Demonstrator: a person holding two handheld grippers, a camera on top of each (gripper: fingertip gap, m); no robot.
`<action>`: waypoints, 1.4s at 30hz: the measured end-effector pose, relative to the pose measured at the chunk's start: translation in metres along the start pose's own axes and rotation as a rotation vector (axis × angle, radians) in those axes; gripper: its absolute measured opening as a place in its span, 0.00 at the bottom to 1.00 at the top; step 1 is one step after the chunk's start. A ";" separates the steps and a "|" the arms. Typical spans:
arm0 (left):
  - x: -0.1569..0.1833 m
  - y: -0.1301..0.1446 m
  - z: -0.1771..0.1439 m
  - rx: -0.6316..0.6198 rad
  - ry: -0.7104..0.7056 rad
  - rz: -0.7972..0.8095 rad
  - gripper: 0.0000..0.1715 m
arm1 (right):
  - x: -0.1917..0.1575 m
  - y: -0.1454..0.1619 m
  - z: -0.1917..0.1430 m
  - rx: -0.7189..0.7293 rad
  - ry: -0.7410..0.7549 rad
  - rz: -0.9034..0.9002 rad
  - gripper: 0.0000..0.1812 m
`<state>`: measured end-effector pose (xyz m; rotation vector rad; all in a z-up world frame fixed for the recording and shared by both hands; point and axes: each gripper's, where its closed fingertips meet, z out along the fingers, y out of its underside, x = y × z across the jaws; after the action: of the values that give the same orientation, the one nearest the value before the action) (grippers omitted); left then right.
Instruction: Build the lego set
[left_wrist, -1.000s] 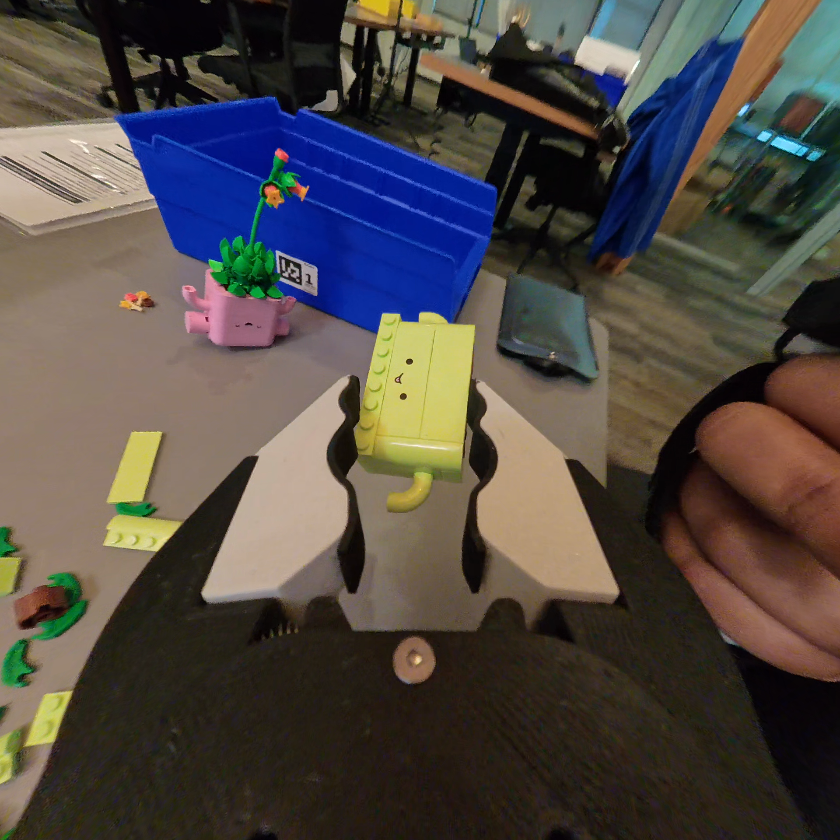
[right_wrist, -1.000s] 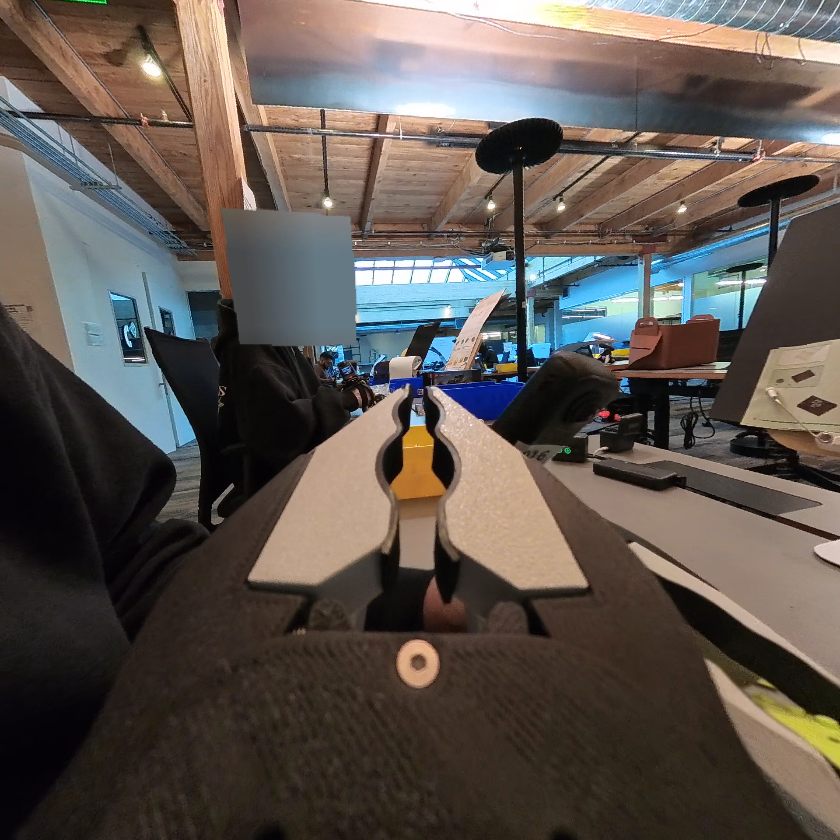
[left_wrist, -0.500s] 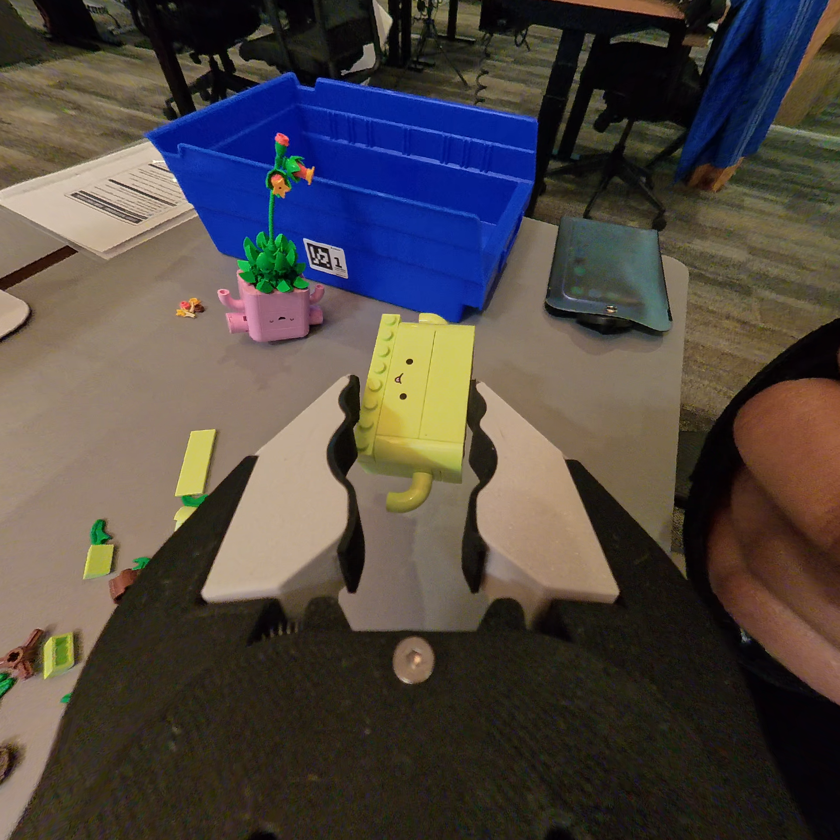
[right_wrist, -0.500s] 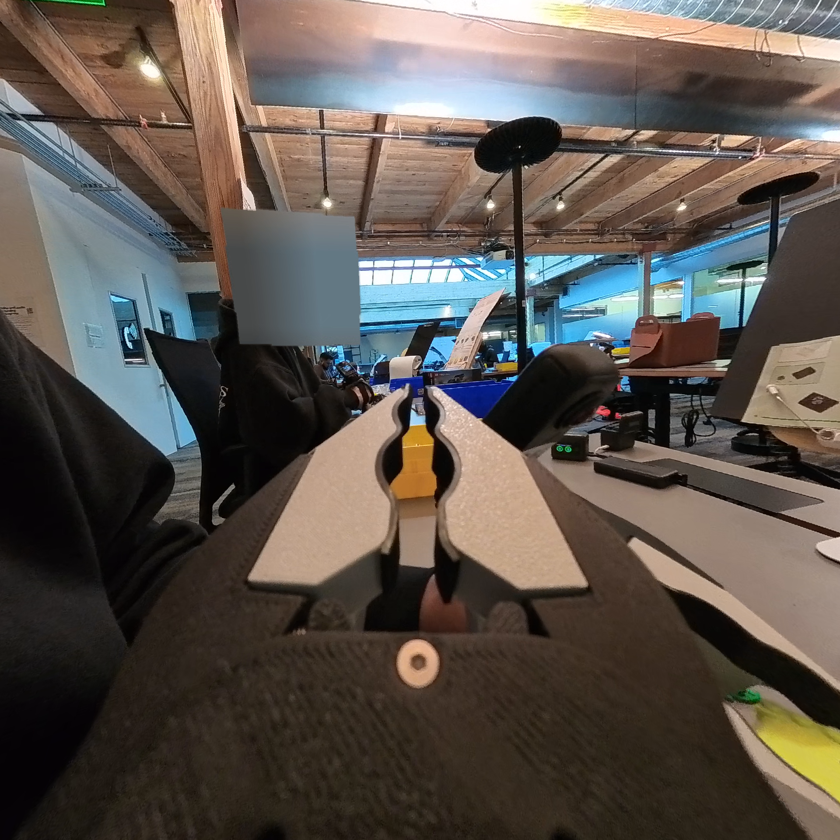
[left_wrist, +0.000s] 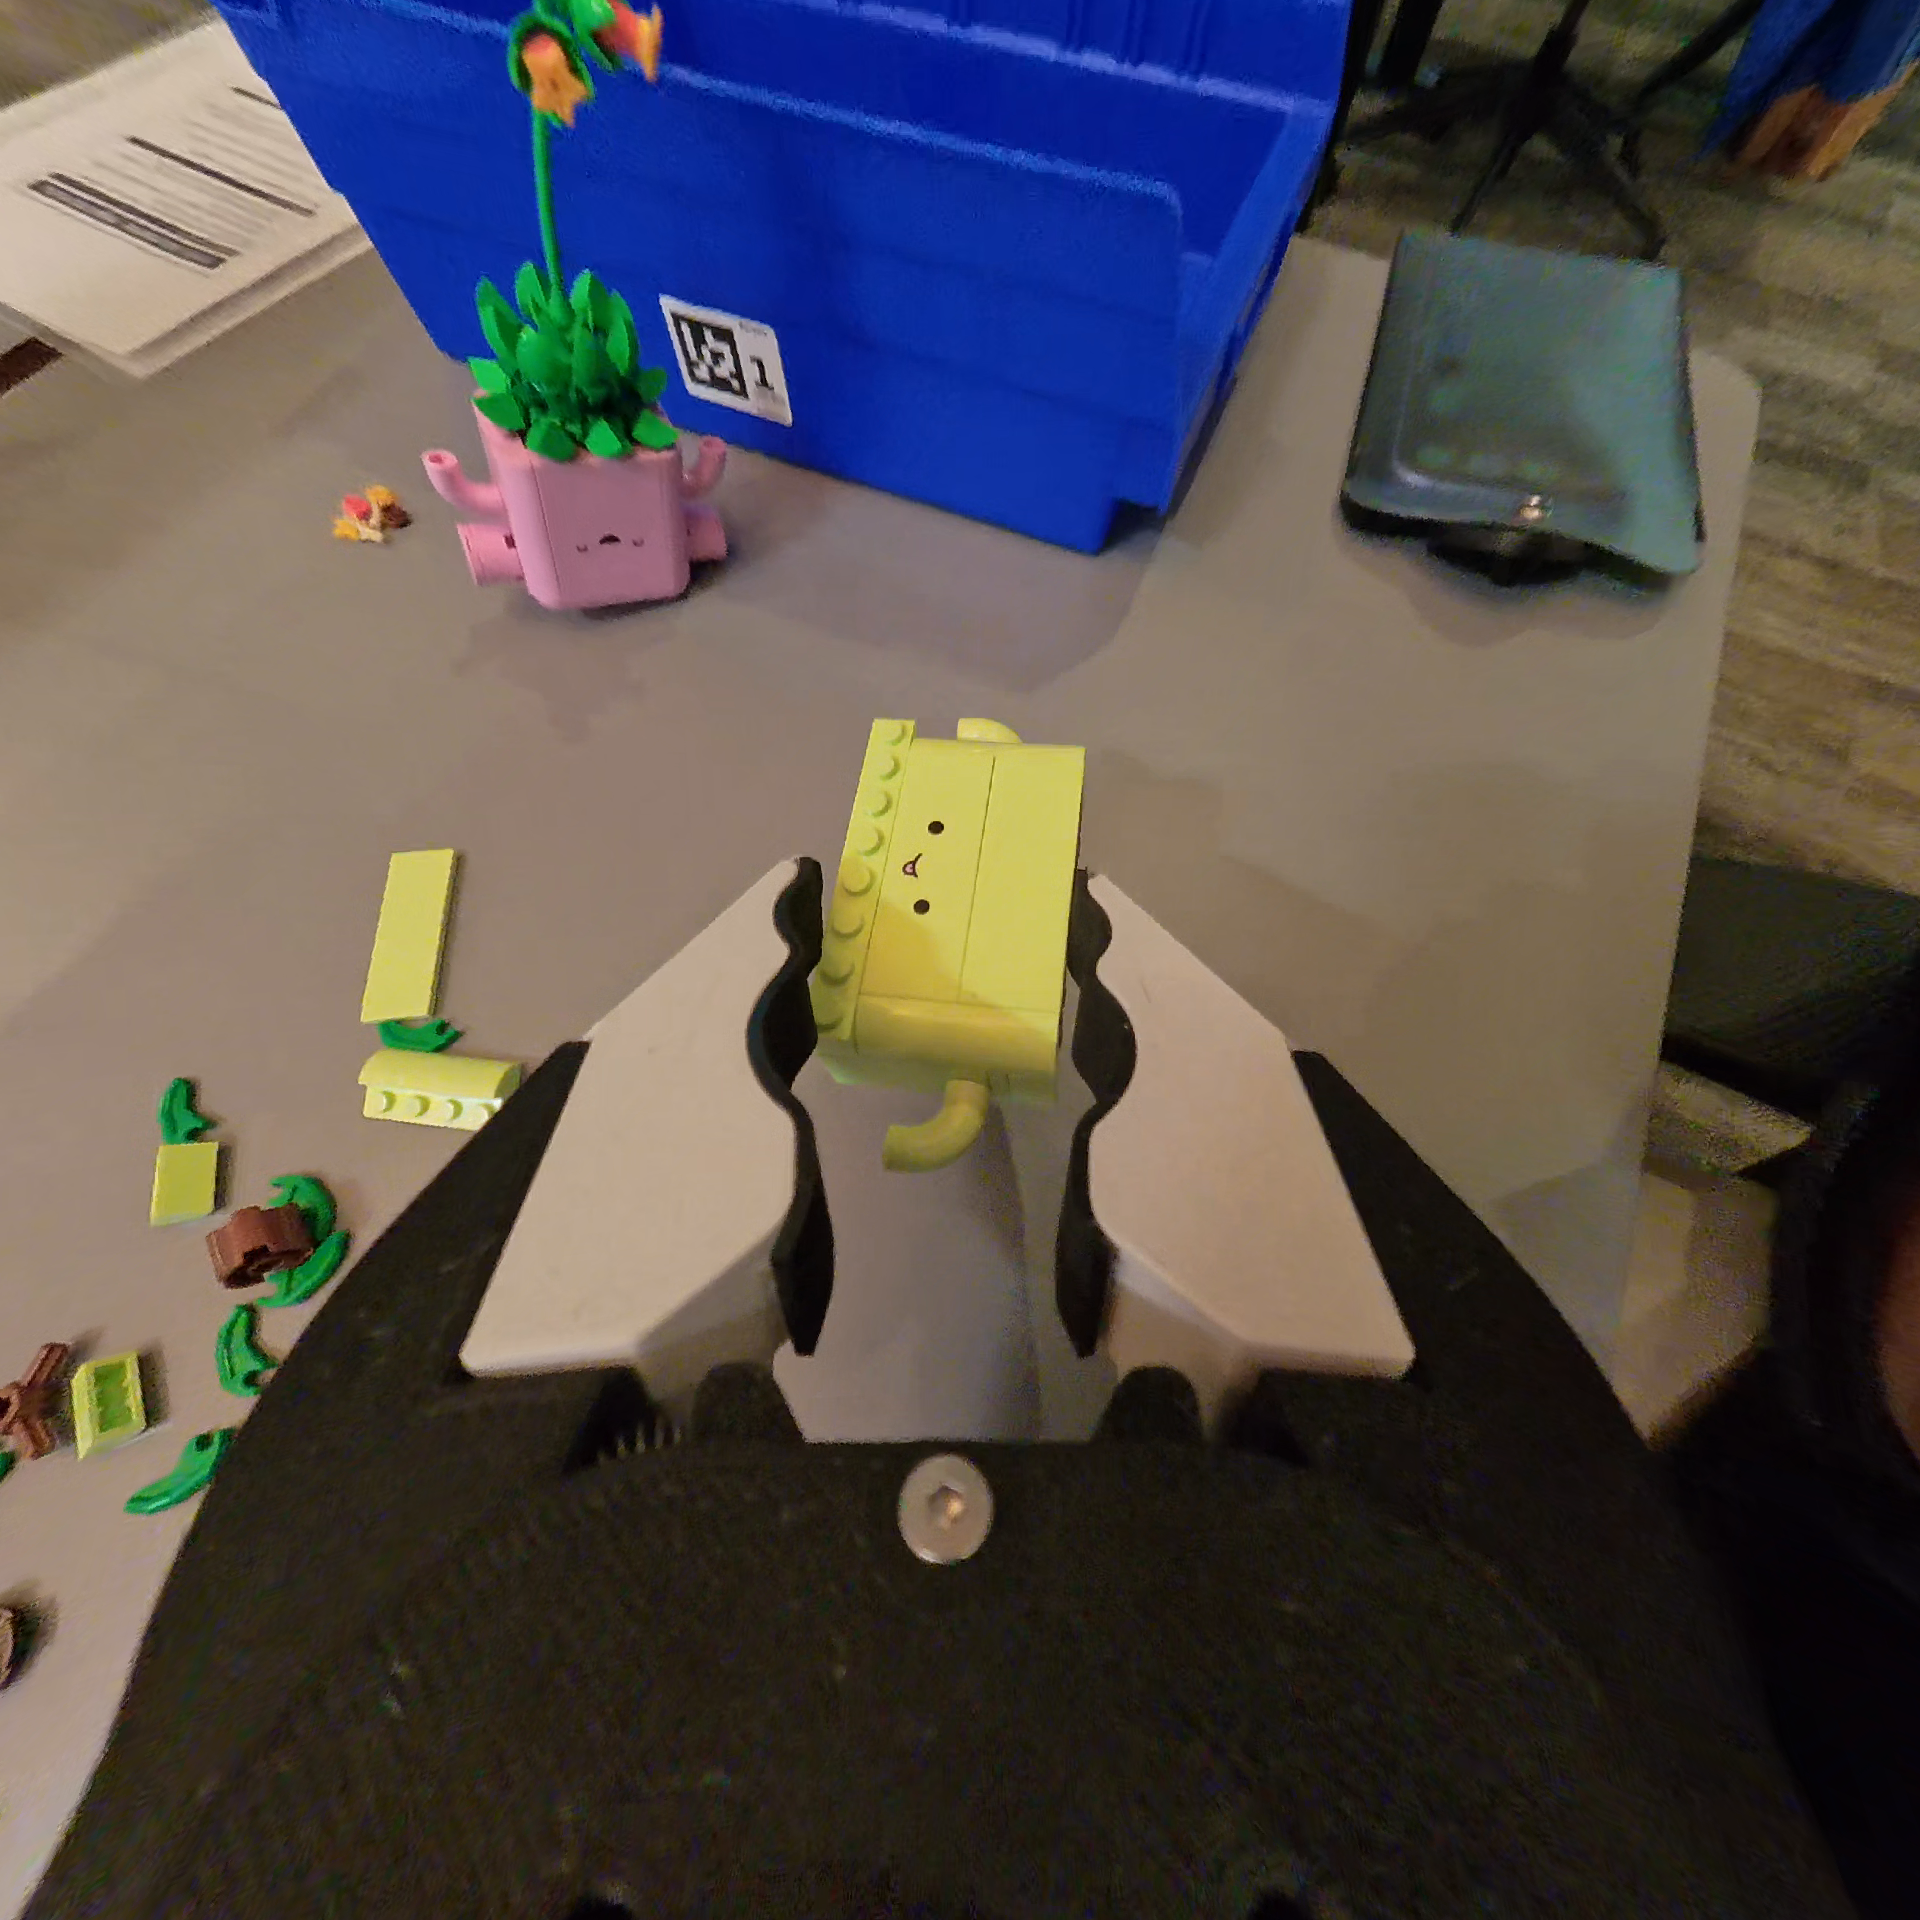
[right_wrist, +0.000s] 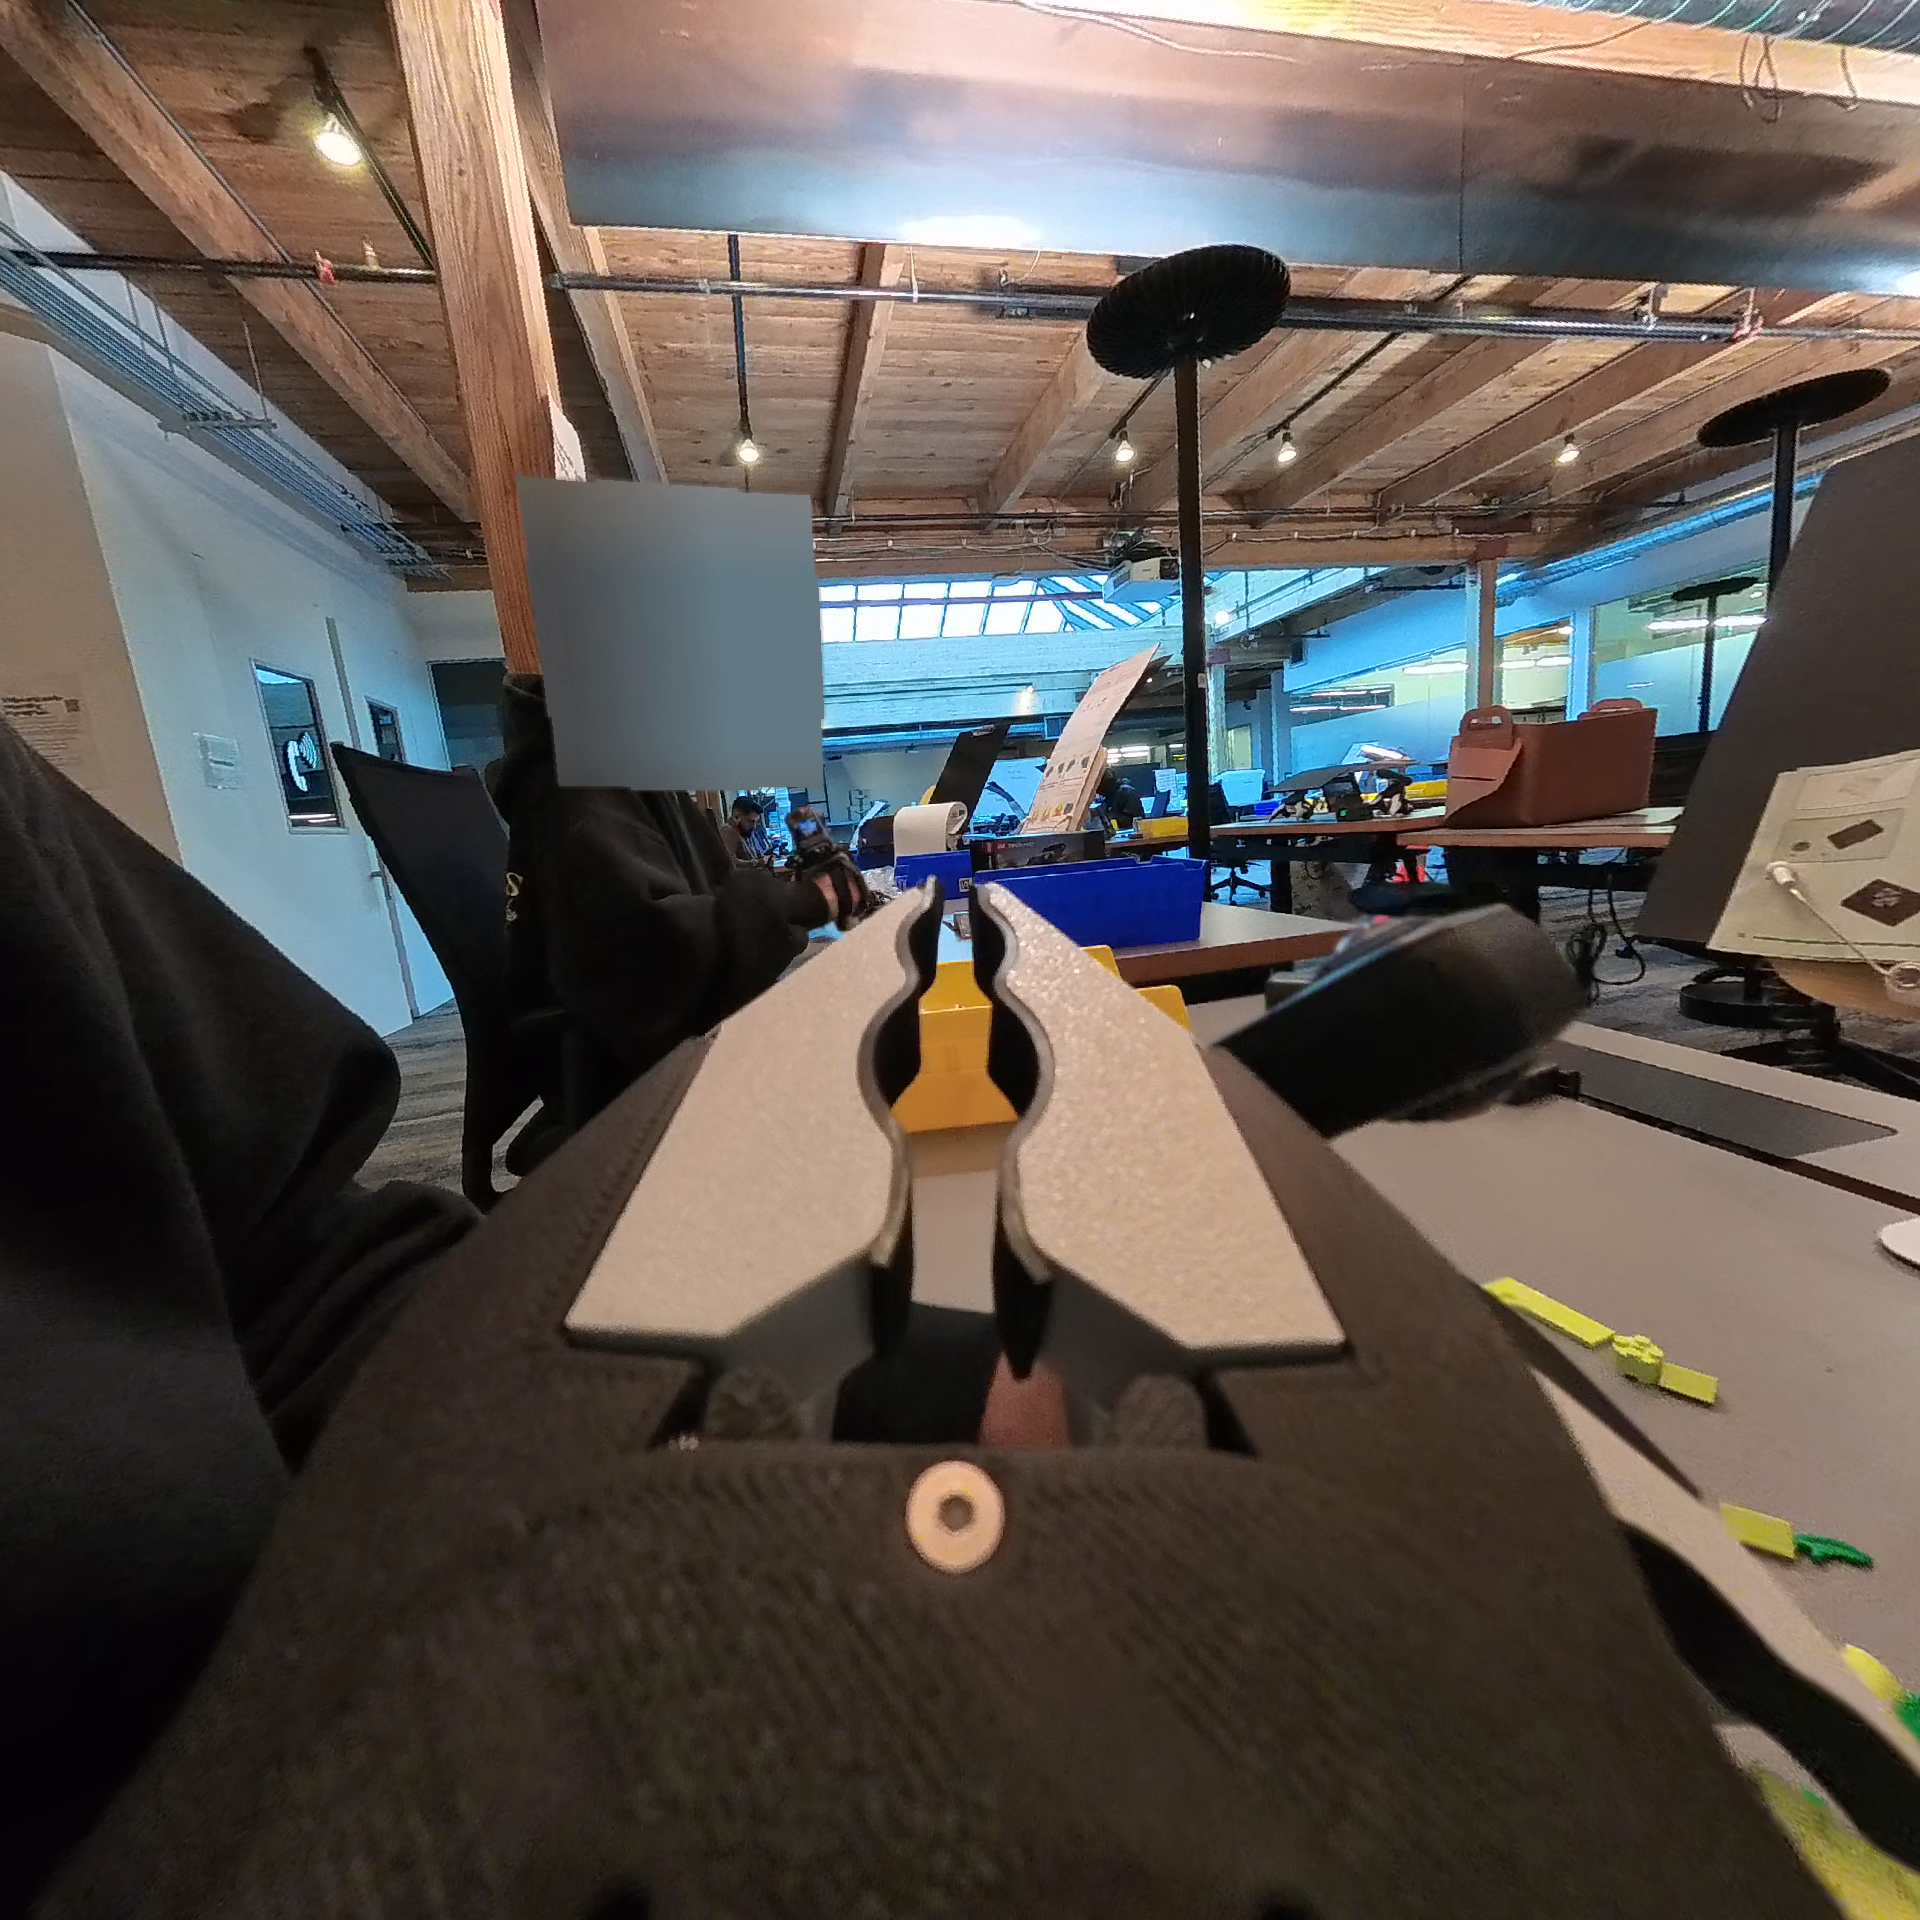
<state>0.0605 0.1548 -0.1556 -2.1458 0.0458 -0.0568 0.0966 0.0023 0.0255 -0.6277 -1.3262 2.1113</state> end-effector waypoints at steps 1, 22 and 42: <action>0.001 0.003 0.002 -0.017 -0.001 0.011 0.27 | 0.000 0.000 0.000 -0.001 0.001 -0.001 0.02; 0.028 0.004 0.091 -0.224 0.087 0.158 0.27 | -0.006 0.004 0.004 -0.038 0.006 -0.056 0.01; -0.118 0.029 -0.124 0.265 -0.004 -0.285 0.09 | 0.131 0.092 -0.017 -0.470 0.371 -0.102 0.06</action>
<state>-0.0651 0.0418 -0.1155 -1.8740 -0.2575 -0.2124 -0.0079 0.0691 -0.0770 -1.0593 -1.5974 1.5075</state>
